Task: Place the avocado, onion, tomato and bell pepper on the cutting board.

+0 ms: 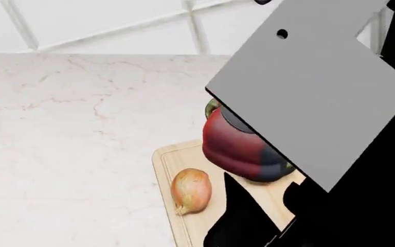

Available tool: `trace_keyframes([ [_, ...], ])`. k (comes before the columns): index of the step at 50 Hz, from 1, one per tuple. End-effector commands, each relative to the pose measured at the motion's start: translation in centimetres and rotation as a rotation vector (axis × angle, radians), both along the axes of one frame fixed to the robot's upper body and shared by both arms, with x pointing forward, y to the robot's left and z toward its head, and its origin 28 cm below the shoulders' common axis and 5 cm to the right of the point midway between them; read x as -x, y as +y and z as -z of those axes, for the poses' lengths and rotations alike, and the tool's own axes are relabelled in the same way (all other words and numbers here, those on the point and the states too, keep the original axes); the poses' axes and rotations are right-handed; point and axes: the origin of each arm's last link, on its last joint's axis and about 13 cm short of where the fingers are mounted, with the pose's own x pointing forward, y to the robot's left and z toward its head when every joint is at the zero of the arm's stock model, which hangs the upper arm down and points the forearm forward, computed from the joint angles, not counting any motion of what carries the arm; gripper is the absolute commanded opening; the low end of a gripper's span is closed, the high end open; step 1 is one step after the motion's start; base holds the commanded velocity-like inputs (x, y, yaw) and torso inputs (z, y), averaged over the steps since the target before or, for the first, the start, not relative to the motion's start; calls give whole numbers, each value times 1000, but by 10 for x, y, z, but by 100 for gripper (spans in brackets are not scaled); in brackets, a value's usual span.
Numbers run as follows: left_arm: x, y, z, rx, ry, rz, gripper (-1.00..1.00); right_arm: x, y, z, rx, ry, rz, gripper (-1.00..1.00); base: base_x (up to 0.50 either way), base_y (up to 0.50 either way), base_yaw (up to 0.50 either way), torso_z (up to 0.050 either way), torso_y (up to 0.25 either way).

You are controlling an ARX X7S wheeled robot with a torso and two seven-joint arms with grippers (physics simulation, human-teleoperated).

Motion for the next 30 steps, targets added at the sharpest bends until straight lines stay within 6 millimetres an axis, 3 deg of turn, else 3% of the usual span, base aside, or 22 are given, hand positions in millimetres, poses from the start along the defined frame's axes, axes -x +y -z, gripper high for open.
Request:
trace_keyframes([
  [1,-1,3,-6,-8,-63,25,100,-13,5,-33,167,86,-118,-100,0,0,0,0,0],
  [11,0,3,-7,-13,-67,27,100,-33,7,-35,206,175,-175,-100,0,0,0,0,0],
  [30,2,4,-11,-23,-71,26,100,-62,13,-14,307,319,-242,-100,0,0,0,0,1],
])
